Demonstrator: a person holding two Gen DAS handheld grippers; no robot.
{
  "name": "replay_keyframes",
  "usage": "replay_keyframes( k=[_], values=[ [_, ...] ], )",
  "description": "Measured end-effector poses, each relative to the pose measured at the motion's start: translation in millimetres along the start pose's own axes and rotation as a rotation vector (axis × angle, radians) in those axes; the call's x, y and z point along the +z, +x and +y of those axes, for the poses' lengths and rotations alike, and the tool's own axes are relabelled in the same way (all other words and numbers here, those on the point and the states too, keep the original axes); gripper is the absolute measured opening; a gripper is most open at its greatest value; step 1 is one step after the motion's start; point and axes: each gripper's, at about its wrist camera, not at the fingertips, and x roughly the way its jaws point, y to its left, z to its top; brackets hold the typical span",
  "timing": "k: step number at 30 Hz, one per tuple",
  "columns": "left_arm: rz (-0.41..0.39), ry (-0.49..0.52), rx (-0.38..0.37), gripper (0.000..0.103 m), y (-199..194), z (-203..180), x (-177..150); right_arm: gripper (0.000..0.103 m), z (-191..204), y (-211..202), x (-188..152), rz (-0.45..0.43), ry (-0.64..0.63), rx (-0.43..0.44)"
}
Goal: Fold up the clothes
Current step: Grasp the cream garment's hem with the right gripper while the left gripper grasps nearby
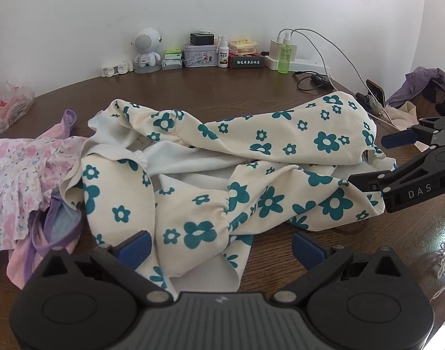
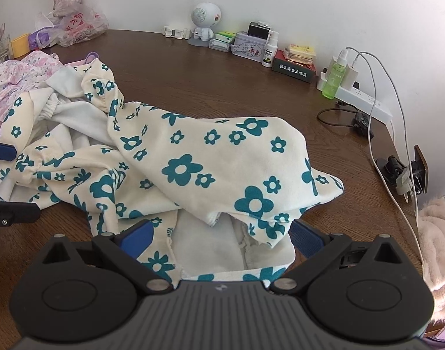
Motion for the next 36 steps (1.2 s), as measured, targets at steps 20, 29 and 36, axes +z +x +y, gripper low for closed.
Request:
replay_keyframes(
  k=[20, 29, 36],
  values=[
    [0.006, 0.033, 0.02, 0.053, 28, 22, 10, 0.016, 16, 10, -5, 0.08, -0.045, 0.105],
    [-0.009, 0.036, 0.031, 0.045, 34, 43, 18, 0.016, 41, 1, -12, 0.118, -0.043, 0.156],
    [-0.02, 0.028, 0.021, 0.034, 33, 60, 21, 0.016, 63, -5, -13, 0.132, -0.034, 0.21]
  ],
)
